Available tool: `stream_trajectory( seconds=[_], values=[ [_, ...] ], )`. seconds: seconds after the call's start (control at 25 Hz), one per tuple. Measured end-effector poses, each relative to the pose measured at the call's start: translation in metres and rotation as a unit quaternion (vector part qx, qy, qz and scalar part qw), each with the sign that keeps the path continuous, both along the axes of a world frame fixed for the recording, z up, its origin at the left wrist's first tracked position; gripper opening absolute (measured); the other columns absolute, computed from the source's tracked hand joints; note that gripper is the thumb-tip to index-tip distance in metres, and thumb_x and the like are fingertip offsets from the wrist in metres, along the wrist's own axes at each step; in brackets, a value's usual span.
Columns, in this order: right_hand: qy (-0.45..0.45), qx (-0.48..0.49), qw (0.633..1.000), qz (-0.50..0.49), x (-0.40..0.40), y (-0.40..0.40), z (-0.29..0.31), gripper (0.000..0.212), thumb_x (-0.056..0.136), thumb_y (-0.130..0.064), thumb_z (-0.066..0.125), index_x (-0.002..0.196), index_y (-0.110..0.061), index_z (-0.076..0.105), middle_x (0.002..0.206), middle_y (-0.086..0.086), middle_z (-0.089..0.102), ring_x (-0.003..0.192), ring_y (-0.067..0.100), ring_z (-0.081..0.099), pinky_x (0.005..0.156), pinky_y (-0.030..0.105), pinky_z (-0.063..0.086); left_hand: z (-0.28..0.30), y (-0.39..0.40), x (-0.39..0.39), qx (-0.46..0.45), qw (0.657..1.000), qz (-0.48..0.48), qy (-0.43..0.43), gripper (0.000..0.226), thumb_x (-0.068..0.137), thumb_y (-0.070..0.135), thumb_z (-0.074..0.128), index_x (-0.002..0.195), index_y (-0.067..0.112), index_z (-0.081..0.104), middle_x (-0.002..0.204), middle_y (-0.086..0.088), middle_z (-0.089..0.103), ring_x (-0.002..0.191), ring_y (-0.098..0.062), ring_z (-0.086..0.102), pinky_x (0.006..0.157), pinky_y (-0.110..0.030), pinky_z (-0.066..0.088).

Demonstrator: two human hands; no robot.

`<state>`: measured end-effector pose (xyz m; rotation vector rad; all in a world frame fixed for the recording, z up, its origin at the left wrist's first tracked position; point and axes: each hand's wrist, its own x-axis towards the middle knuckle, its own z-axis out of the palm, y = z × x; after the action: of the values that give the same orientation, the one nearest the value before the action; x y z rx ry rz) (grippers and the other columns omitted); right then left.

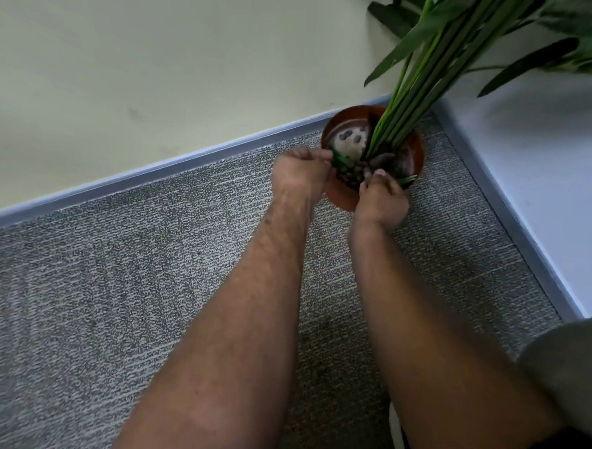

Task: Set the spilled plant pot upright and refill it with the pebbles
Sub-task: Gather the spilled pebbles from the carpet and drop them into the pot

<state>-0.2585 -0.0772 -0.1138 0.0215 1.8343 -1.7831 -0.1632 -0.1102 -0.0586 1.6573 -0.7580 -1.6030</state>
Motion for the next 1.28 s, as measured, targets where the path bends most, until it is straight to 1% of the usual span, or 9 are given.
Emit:
stream_trajectory(
  seconds=[0.24,0.36,0.48,0.6,0.68,0.76,0.96,1.12,1.28],
  values=[
    [0.053,-0.012,0.998,-0.022,-0.004,0.017,-0.006,0.023,0.093,-0.006,0.067,0.116,-0.005,0.072,0.105,0.013,0.075,0.086,0.02,0.073,0.065,0.021,0.058,0.019,0.005,-0.038,-0.002,0.996,-0.081,0.032,0.031,0.094,0.002,0.058,0.118,0.017,0.07,0.121,-0.016,0.071,0.117,-0.034,0.066,0.097,-0.04,0.056],
    [0.137,0.02,0.99,0.031,-0.008,0.032,-0.02,0.014,0.09,-0.021,0.071,0.098,-0.01,0.077,0.084,0.009,0.076,0.07,0.017,0.073,0.063,0.035,0.062,0.013,0.01,-0.025,-0.005,0.998,-0.057,0.041,0.029,0.09,-0.001,0.059,0.114,0.01,0.07,0.117,-0.021,0.072,0.105,-0.036,0.07,0.073,-0.028,0.057],
    [0.204,0.105,0.966,0.121,-0.005,0.054,-0.042,0.032,0.08,-0.054,0.067,0.083,-0.023,0.073,0.074,0.0,0.074,0.063,0.02,0.071,0.059,0.043,0.06,-0.011,0.029,0.013,-0.044,0.996,-0.048,-0.068,0.017,0.077,0.008,0.064,0.09,0.017,0.072,0.092,-0.007,0.077,0.085,-0.025,0.073,0.078,-0.032,0.061],
    [0.181,0.177,0.932,0.26,0.005,0.08,-0.06,0.022,0.08,-0.045,0.074,0.075,-0.025,0.068,0.069,-0.001,0.072,0.058,0.018,0.069,0.062,0.048,0.061,-0.05,0.083,0.06,-0.02,0.962,-0.095,-0.254,0.01,0.091,0.023,0.063,0.083,0.018,0.067,0.083,0.003,0.073,0.08,-0.014,0.069,0.072,-0.02,0.052],
    [0.126,0.218,0.859,0.446,0.01,0.099,-0.071,0.018,0.08,-0.035,0.079,0.075,-0.022,0.069,0.069,0.004,0.074,0.06,0.019,0.069,0.07,0.051,0.062,-0.084,0.129,0.085,0.091,0.936,-0.14,-0.31,0.016,0.089,0.036,0.07,0.09,0.021,0.067,0.088,0.003,0.072,0.087,-0.017,0.071,0.076,-0.019,0.05],
    [0.104,0.267,0.739,0.61,0.015,0.118,-0.077,0.021,0.075,-0.03,0.085,0.076,-0.015,0.071,0.071,0.006,0.074,0.064,0.021,0.069,0.074,0.05,0.063,-0.11,0.178,0.098,0.165,0.897,-0.218,-0.347,0.043,0.08,0.048,0.077,0.113,0.021,0.068,0.103,-0.002,0.074,0.095,-0.023,0.071,0.087,-0.03,0.057],
    [0.145,0.381,0.468,0.784,0.022,0.144,-0.074,0.026,0.07,-0.026,0.089,0.082,-0.006,0.077,0.074,0.013,0.076,0.065,0.026,0.071,0.062,0.033,0.055,-0.129,0.232,0.091,0.045,0.826,-0.395,-0.398,0.079,0.08,0.047,0.077,0.147,0.022,0.044,0.143,-0.014,0.052,0.12,-0.036,0.06,0.096,-0.042,0.052],
    [0.122,0.428,0.374,0.814,0.016,0.149,-0.067,0.039,0.056,-0.034,0.096,0.082,-0.012,0.077,0.074,0.002,0.077,0.083,0.028,0.075,0.066,0.031,0.056,-0.134,0.231,0.084,-0.067,0.785,-0.45,-0.42,0.046,0.087,0.027,0.069,0.131,0.021,0.056,0.135,-0.008,0.054,0.103,-0.036,0.067,0.083,-0.043,0.057],
    [0.288,0.417,0.314,0.803,0.02,0.167,-0.063,0.063,0.043,-0.066,0.089,0.086,-0.026,0.067,0.077,-0.01,0.066,0.08,0.016,0.063,0.076,0.03,0.052,-0.136,0.232,0.085,-0.105,0.786,-0.443,-0.419,0.017,0.096,0.017,0.055,0.112,0.016,0.062,0.117,-0.008,0.057,0.09,-0.033,0.068,0.075,-0.041,0.057]
  ],
)
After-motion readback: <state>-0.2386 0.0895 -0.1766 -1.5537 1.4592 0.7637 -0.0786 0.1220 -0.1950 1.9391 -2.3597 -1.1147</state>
